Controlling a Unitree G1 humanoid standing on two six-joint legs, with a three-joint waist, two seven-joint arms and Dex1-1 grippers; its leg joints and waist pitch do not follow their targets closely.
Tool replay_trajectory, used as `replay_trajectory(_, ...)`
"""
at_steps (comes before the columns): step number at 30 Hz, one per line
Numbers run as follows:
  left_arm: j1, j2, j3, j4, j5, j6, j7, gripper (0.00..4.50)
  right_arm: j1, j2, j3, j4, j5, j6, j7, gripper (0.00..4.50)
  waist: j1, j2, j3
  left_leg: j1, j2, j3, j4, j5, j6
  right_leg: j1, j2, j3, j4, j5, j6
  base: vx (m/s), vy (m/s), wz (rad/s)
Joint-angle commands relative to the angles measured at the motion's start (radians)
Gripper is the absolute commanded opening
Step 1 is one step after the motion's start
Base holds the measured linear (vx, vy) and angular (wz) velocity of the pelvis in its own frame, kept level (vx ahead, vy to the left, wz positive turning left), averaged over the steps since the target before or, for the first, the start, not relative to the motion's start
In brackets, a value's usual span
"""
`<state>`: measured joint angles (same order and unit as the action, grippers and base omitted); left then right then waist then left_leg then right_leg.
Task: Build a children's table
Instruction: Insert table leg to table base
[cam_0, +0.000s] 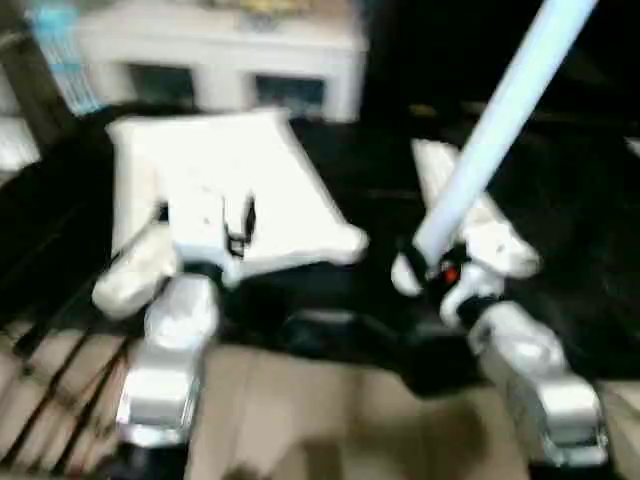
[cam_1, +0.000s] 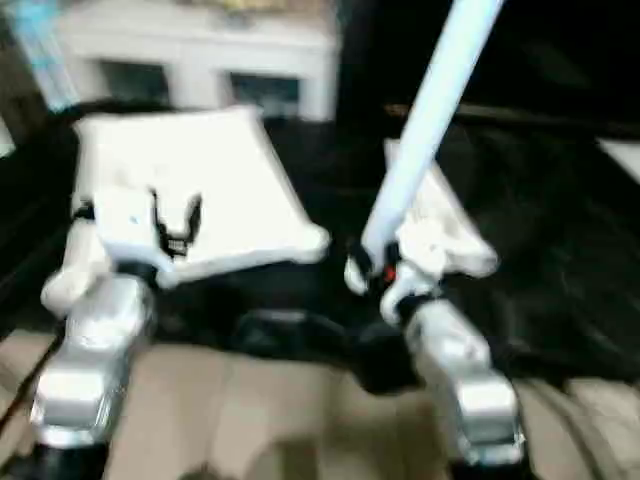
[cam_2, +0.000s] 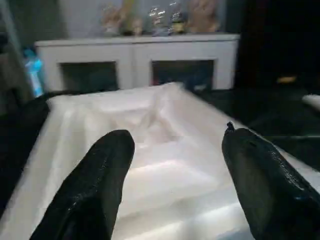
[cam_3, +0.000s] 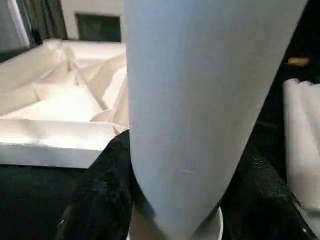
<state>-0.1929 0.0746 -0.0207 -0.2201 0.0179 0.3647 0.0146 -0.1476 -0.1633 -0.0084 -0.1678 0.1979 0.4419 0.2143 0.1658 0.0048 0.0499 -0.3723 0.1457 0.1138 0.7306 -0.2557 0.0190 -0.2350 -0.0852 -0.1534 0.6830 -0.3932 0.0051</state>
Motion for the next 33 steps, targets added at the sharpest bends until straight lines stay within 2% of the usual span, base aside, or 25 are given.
replay_trajectory(1,-0.015,0.009,0.008,0.007,0.01,0.009,0.0,3.31,-0.03,0.008,-0.006,0.009,0.002,-0.015,-0.01,1.91,-0.004,0.017,-0.05,0.038,0.068,-0.017,-0.124,-0.14,-0.034,0.054,-0.067,0.061,-0.173,-0.344,-0.181,0.136,0.07,0.46)
replay_trajectory(2,-0.019,0.013,0.007,0.012,0.013,0.009,-0.004,3.31,-0.034,0.005,-0.007,0.013,0.003,-0.018,-0.014,1.91,-0.04,0.047,-0.079,0.21,0.168,-0.144,-0.199,-0.158,0.093,-0.105,0.019,0.035,0.005,-0.103,-0.111,0.195,0.064,0.13)
replay_trajectory(3,-0.022,0.015,0.006,0.014,0.012,0.008,-0.007,3.31,-0.035,0.003,-0.007,0.013,0.003,-0.018,-0.013,1.91,-0.064,0.038,-0.093,0.234,0.183,-0.176,-0.184,-0.084,0.151,-0.15,0.021,0.046,0.053,-0.06,-0.048,0.195,0.064,0.13)
replay_trajectory(4,-0.023,0.017,0.005,0.015,0.011,0.006,-0.008,3.31,-0.035,0.002,-0.008,0.012,0.003,-0.019,-0.013,1.91,-0.055,0.029,-0.092,0.196,0.149,-0.145,-0.163,0.093,0.218,-0.204,0.016,0.065,0.097,0.029,0.069,0.192,0.055,-0.05)
replay_trajectory(7,-0.04,0.022,0.009,0.03,0.009,0.009,-0.018,3.31,-0.041,0.005,-0.015,0.021,-0.002,-0.021,-0.013,1.91,-0.065,0.004,-0.076,0.152,0.112,-0.077,-0.194,0.187,0.282,-0.248,0.008,0.079,0.09,0.214,0.063,0.165,0.023,-0.05)
replay_trajectory(8,-0.043,0.023,0.01,0.033,0.008,0.01,-0.018,3.31,-0.041,0.006,-0.016,0.022,-0.003,-0.022,-0.012,1.91,-0.069,-0.022,-0.055,0.115,0.062,-0.012,-0.203,0.089,0.259,-0.224,-0.006,0.095,-0.001,0.34,-0.025,0.168,-0.059,-0.03)
replay_trajectory(9,-0.044,0.024,0.011,0.033,0.007,0.011,-0.018,3.31,-0.042,0.006,-0.016,0.023,-0.004,-0.023,-0.012,1.91,-0.065,-0.074,-0.057,0.089,-0.017,0.025,-0.174,-0.143,0.193,-0.133,-0.037,0.166,-0.09,0.221,-0.044,0.168,-0.059,-0.03)
replay_trajectory(10,-0.044,0.024,0.011,0.033,0.007,0.011,-0.018,3.31,-0.042,0.006,-0.016,0.023,-0.004,-0.023,-0.012,1.91,-0.048,-0.116,-0.062,0.075,-0.065,0.042,-0.1,-0.197,0.141,-0.087,-0.07,0.223,-0.153,-0.037,-0.043,0.153,-0.097,0.13)
replay_trajectory(11,-0.053,0.025,0.012,0.04,0.004,0.01,-0.02,3.31,-0.043,0.003,-0.018,0.026,-0.008,-0.026,-0.01,1.91,-0.023,-0.089,-0.059,0.032,-0.062,-0.012,0.0,-0.104,0.047,-0.019,-0.166,0.283,-0.193,-0.47,-0.152,0.177,-0.083,0.07)
replay_trajectory(13,-0.061,0.025,0.012,0.046,0.002,0.011,-0.021,3.31,-0.043,-0.002,-0.018,0.029,-0.014,-0.031,-0.009,1.91,-0.018,-0.084,-0.058,-0.005,-0.053,-0.034,0.012,-0.026,-0.004,-0.003,-0.152,0.268,-0.173,-0.408,-0.183,0.178,-0.058,-0.03)
replay_trajectory(15,-0.067,0.023,0.013,0.054,0.002,0.01,-0.022,3.31,-0.045,-0.009,-0.02,0.033,-0.014,-0.034,-0.009,1.91,-0.015,-0.054,-0.049,-0.021,-0.018,-0.049,0.005,0.042,-0.047,-0.016,-0.158,0.238,-0.184,-0.256,-0.3,0.135,0.0,-0.01)
replay_trajectory(16,-0.069,0.021,0.013,0.057,0.004,0.01,-0.023,3.31,-0.047,-0.012,-0.023,0.035,-0.011,-0.034,-0.009,1.91,-0.017,-0.036,-0.044,-0.017,0.008,-0.047,-0.054,0.093,-0.035,-0.038,-0.12,0.187,-0.185,-0.216,-0.318,0.132,0.05,0.05)
replay_trajectory(17,-0.069,0.02,0.013,0.057,0.004,0.01,-0.023,3.31,-0.047,-0.012,-0.023,0.036,-0.01,-0.034,-0.008,1.91,-0.022,0.019,-0.045,0.018,0.052,-0.051,-0.169,0.028,-0.021,-0.068,-0.029,0.111,-0.154,-0.212,-0.234,0.161,0.099,-0.05)
replay_trajectory(18,-0.07,0.019,0.013,0.06,0.004,0.014,-0.025,3.31,-0.049,-0.014,-0.025,0.038,-0.009,-0.034,-0.007,1.91,-0.088,0.035,-0.059,0.101,0.139,-0.142,-0.223,-0.189,-0.003,-0.141,0.028,0.08,-0.013,-0.085,-0.13,0.161,0.099,-0.05)
replay_trajectory(19,-0.07,0.016,0.012,0.061,0.006,0.017,-0.023,3.31,-0.052,-0.019,-0.027,0.043,-0.008,-0.034,-0.004,1.91,-0.083,0.028,-0.066,0.139,0.156,-0.161,-0.22,-0.252,0.023,-0.172,0.018,0.086,0.023,-0.035,-0.102,0.167,0.09,0.0)
replay_trajectory(20,-0.067,0.012,0.013,0.061,0.002,0.017,-0.02,3.31,-0.055,-0.025,-0.03,0.047,-0.009,-0.033,0.0,1.91,-0.092,0.025,-0.072,0.149,0.15,-0.163,-0.204,-0.183,0.116,-0.204,0.009,0.091,0.044,0.067,-0.042,0.129,0.054,0.1)
replay_trajectory(21,-0.063,0.005,0.018,0.056,-0.008,0.015,-0.017,3.31,-0.056,-0.028,-0.032,0.047,-0.011,-0.032,0.004,1.91,-0.086,0.009,-0.072,0.14,0.126,-0.138,-0.165,0.103,0.219,-0.233,-0.002,0.099,0.037,0.17,0.007,0.129,0.054,0.1)
replay_trajectory(22,-0.063,0.005,0.018,0.056,-0.008,0.015,-0.017,3.31,-0.056,-0.028,-0.032,0.047,-0.011,-0.032,0.004,1.91,-0.083,0.001,-0.073,0.134,0.112,-0.12,-0.155,0.228,0.257,-0.238,-0.008,0.105,0.025,0.221,0.025,0.11,0.014,0.04)
replay_trajectory(23,-0.063,0.007,0.019,0.059,0.001,0.028,-0.005,3.31,-0.061,-0.029,-0.035,0.052,-0.01,-0.031,0.007,1.91,-0.081,-0.036,-0.085,0.098,0.049,-0.081,-0.095,0.464,0.264,-0.214,-0.042,0.141,-0.053,0.394,0.02,0.104,-0.024,0.06)
replay_trajectory(24,-0.065,0.008,0.03,0.069,0.009,0.035,0.013,3.31,-0.071,-0.035,-0.038,0.062,-0.01,-0.03,0.009,1.91,-0.056,-0.074,-0.1,0.003,-0.042,-0.023,-0.056,0.462,0.182,-0.113,-0.082,0.198,-0.045,0.665,-0.049,0.104,-0.024,0.06)
replay_trajectory(25,-0.066,0.008,0.032,0.071,0.008,0.034,0.014,3.31,-0.072,-0.035,-0.039,0.063,-0.01,-0.03,0.009,1.91,-0.046,-0.078,-0.094,-0.028,-0.038,-0.024,-0.063,0.424,0.146,-0.089,-0.104,0.216,-0.047,0.848,-0.089,0.073,-0.045,0.11)
replay_trajectory(26,-0.067,0.005,0.039,0.076,0.003,0.03,0.016,3.31,-0.076,-0.038,-0.038,0.065,-0.012,-0.028,0.009,1.91,-0.042,-0.078,-0.093,-0.032,-0.008,-0.03,-0.097,0.35,0.082,-0.08,-0.097,0.19,-0.037,1.022,-0.115,0.0,0.0,0.0)
replay_trajectory(27,-0.067,0.004,0.04,0.077,0.003,0.029,0.015,3.31,-0.076,-0.041,-0.035,0.064,-0.016,-0.027,0.009,1.91,-0.044,-0.079,-0.093,-0.026,-0.01,-0.026,-0.107,0.321,0.058,-0.079,-0.075,0.177,-0.039,1.032,-0.126,0.0,0.0,0.0)
replay_trajectory(30,-0.077,0.004,0.03,0.091,0.021,0.023,0.018,3.31,-0.075,-0.041,-0.027,0.059,-0.017,-0.021,0.007,1.91,-0.063,-0.035,-0.07,0.006,0.04,-0.036,-0.15,0.113,0.01,-0.098,-0.058,0.148,-0.083,0.435,-0.229,0.0,0.0,0.0)
replay_trajectory(33,-0.092,0.001,0.031,0.118,0.021,0.023,0.016,3.31,-0.078,-0.037,-0.022,0.053,-0.012,-0.015,0.012,1.91,-0.072,-0.032,-0.051,0.021,0.062,-0.027,-0.173,-0.108,-0.016,-0.106,-0.064,0.152,-0.116,0.104,-0.241,0.0,0.0,0.0)
